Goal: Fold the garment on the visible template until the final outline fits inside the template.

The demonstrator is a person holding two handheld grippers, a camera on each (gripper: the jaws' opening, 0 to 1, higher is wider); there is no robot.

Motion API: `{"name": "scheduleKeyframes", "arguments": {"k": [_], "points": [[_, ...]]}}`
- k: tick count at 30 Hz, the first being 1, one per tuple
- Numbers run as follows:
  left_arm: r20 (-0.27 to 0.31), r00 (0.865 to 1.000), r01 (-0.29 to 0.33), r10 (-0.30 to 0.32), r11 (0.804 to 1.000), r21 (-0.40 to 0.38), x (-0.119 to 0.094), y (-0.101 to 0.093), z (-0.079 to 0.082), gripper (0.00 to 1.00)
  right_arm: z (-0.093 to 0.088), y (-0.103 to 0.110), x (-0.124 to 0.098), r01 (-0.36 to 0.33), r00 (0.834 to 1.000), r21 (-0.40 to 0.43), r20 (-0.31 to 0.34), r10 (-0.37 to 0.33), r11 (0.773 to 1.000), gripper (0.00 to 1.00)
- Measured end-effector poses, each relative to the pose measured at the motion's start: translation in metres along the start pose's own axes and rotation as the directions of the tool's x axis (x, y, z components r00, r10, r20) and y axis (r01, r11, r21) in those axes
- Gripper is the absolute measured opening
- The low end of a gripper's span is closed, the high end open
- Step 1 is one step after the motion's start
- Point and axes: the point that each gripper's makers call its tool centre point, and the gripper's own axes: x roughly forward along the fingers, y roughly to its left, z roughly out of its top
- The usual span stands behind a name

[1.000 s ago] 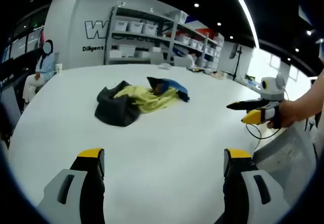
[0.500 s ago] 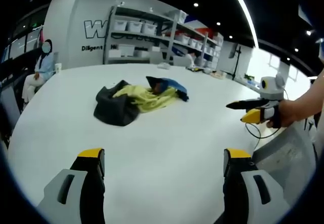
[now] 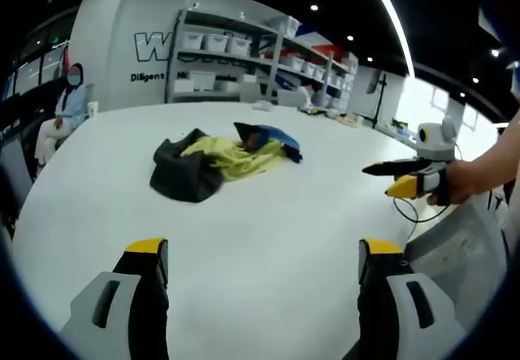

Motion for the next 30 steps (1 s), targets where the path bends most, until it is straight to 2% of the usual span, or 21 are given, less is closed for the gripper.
{"name": "scheduleKeyframes", "arguments": {"k": [30], "points": [[-0.01,1.0,0.008,-0.008,1.0,0.001,0.0009,-0.0019,-0.002,0.96,-0.0012,0.0014,0.0009,-0.007,1.0,0.002,-0.005,0.007,1.0,0.92]]}}
